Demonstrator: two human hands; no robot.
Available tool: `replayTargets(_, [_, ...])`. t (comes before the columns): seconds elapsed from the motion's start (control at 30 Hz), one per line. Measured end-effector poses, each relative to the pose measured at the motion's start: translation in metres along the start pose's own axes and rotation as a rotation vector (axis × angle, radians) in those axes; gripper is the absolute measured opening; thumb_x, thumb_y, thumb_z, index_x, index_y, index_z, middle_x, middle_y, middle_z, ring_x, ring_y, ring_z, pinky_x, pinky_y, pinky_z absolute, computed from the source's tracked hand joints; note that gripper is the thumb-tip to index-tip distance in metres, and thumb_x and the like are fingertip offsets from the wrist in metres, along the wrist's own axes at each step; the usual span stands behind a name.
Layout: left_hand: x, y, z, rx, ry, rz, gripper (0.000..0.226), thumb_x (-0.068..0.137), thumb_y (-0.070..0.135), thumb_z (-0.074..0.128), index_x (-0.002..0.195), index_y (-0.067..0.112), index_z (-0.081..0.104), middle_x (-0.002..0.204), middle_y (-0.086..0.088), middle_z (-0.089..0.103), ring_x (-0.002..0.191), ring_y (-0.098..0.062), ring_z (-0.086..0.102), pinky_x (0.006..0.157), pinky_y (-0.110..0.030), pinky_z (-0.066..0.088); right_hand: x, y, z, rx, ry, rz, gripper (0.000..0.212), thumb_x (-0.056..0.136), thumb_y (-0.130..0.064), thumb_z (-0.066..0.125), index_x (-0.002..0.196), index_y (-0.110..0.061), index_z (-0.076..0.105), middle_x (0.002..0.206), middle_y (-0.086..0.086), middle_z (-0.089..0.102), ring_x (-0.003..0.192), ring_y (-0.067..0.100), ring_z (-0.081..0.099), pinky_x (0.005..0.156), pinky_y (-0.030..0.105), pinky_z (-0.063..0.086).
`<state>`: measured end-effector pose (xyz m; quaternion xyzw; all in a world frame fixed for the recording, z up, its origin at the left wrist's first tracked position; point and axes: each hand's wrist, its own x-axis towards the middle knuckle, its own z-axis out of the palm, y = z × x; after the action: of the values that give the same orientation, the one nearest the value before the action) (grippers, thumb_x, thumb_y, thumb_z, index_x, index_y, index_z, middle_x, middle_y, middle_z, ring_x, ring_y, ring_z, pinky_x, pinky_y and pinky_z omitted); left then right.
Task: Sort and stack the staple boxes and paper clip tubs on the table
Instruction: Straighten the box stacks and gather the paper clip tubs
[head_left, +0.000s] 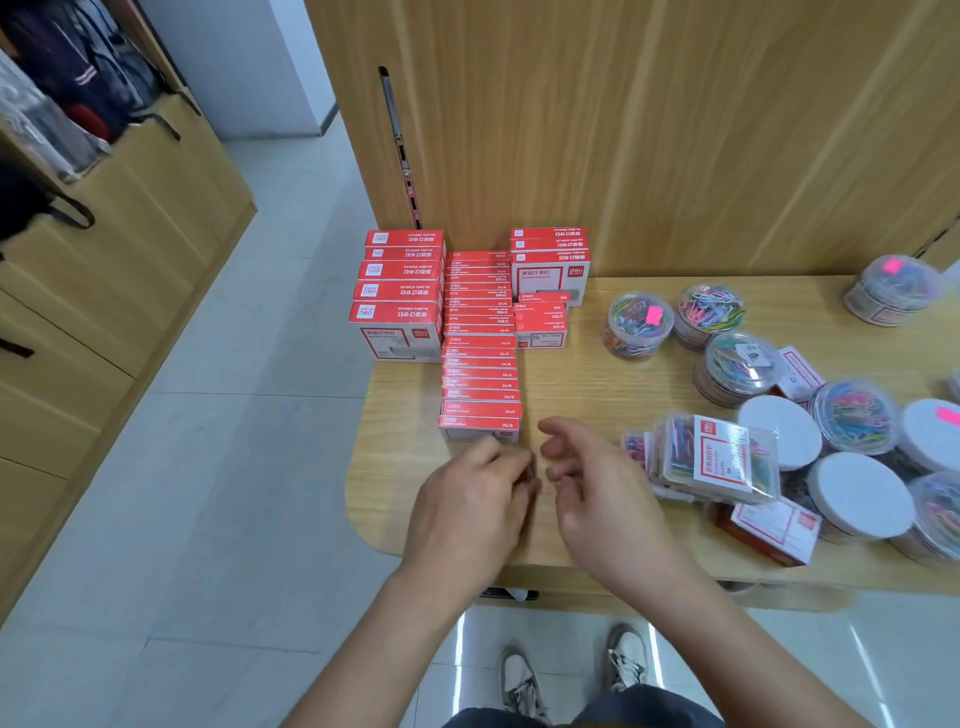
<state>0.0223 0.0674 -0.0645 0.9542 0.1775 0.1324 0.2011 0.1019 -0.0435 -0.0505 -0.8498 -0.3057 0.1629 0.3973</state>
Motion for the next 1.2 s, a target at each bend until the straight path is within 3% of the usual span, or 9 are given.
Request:
replayTargets(0.1, [0.001, 0.002, 0.004, -0.123, 0.079, -0.019, 0.016, 0.081, 0.03, 0.054, 0.088, 0.028, 0.068, 0.08, 0.01, 0.063, 0.069, -0.008, 0.058, 0.061, -0.029, 0.049, 0.001, 0.002, -0.002, 0.065, 0.018, 0.014, 0.041, 0.081, 0.005, 0.051, 0.113, -0.02, 0.059, 0.088, -0.008, 0.064, 0.079, 0.007, 0.062, 0.078, 0.027, 0.052])
replayTargets(0.2, [0.0, 0.007, -0.004, -0.532, 0.126, -0.236, 0.026, 0.079, 0.016, 0.072, 0.09, 0.041, 0.072, 0.079, 0.013, 0.069, 0.07, -0.002, 0.062, 0.069, -0.02, 0.049, 0.003, -0.003, -0.011, 0.427, -0.073, 0.172, 0.023, 0.085, 0.001, 0.061, 0.098, -0.018, 0.065, 0.076, -0.003, 0.07, 0.069, 0.004, 0.064, 0.068, 0.019, 0.05])
replayTargets(0.3, [0.0, 0.011, -0.015, -0.75, 0.147, -0.308, 0.034, 0.077, 0.004, 0.075, 0.087, 0.036, 0.076, 0.083, 0.01, 0.072, 0.076, -0.008, 0.067, 0.072, -0.021, 0.051, 0.005, -0.01, -0.018, 0.78, -0.104, 0.228, 0.012, 0.083, 0.005, 0.064, 0.092, -0.002, 0.069, 0.07, 0.005, 0.07, 0.06, 0.004, 0.064, 0.057, 0.013, 0.047])
replayTargets(0.4, [-0.001, 0.015, -0.024, -0.803, 0.171, -0.292, 0.038, 0.077, 0.0, 0.074, 0.088, 0.036, 0.076, 0.086, 0.011, 0.072, 0.08, -0.009, 0.068, 0.075, -0.021, 0.053, 0.006, -0.017, -0.021, 0.919, -0.096, 0.243, 0.012, 0.081, 0.008, 0.065, 0.092, 0.01, 0.067, 0.067, 0.008, 0.07, 0.056, 0.004, 0.064, 0.054, 0.011, 0.047])
replayTargets(0.53, [-0.004, 0.014, -0.028, -0.707, 0.181, -0.307, 0.04, 0.078, 0.004, 0.074, 0.088, 0.042, 0.074, 0.078, 0.015, 0.071, 0.071, -0.005, 0.067, 0.07, -0.016, 0.052, 0.009, -0.02, -0.017, 0.85, -0.15, 0.247, 0.012, 0.081, 0.001, 0.068, 0.093, 0.003, 0.071, 0.073, 0.011, 0.069, 0.058, 0.005, 0.06, 0.056, 0.013, 0.046])
replayTargets(0.73, [-0.016, 0.006, -0.028, -0.139, 0.19, -0.016, 0.047, 0.073, 0.008, 0.064, 0.115, 0.027, 0.059, 0.084, 0.012, 0.063, 0.075, -0.008, 0.056, 0.066, -0.024, 0.046, 0.008, -0.023, -0.004, 0.632, -0.14, 0.24, 0.018, 0.073, -0.019, 0.079, 0.076, -0.004, 0.07, 0.069, 0.015, 0.07, 0.062, 0.014, 0.06, 0.065, 0.029, 0.049])
replayTargets(0.87, [-0.017, 0.005, -0.029, -0.27, 0.201, -0.07, 0.046, 0.078, 0.007, 0.07, 0.116, 0.032, 0.059, 0.079, 0.018, 0.056, 0.072, -0.002, 0.054, 0.067, -0.024, 0.049, 0.011, -0.023, -0.004, 0.621, -0.139, 0.232, 0.006, 0.076, -0.002, 0.074, 0.073, -0.006, 0.071, 0.076, 0.015, 0.072, 0.069, 0.017, 0.064, 0.076, 0.036, 0.053])
replayTargets(1.07, [-0.016, 0.0, -0.039, -0.909, 0.132, -0.363, 0.029, 0.075, 0.004, 0.075, 0.09, 0.029, 0.074, 0.08, 0.003, 0.073, 0.075, -0.013, 0.068, 0.072, -0.019, 0.052, 0.013, -0.023, -0.014, 0.751, -0.235, 0.205, 0.015, 0.074, -0.002, 0.076, 0.088, -0.005, 0.07, 0.076, 0.013, 0.071, 0.071, 0.016, 0.066, 0.072, 0.024, 0.053])
replayTargets(1.2, [-0.01, -0.012, -0.04, -0.995, 0.04, -0.429, 0.021, 0.075, 0.001, 0.076, 0.081, 0.021, 0.075, 0.078, 0.001, 0.073, 0.072, -0.011, 0.065, 0.068, -0.02, 0.049, 0.016, -0.023, -0.015, 0.682, -0.306, 0.122, 0.021, 0.075, 0.002, 0.074, 0.093, -0.007, 0.069, 0.075, 0.004, 0.07, 0.072, 0.012, 0.065, 0.073, 0.02, 0.052])
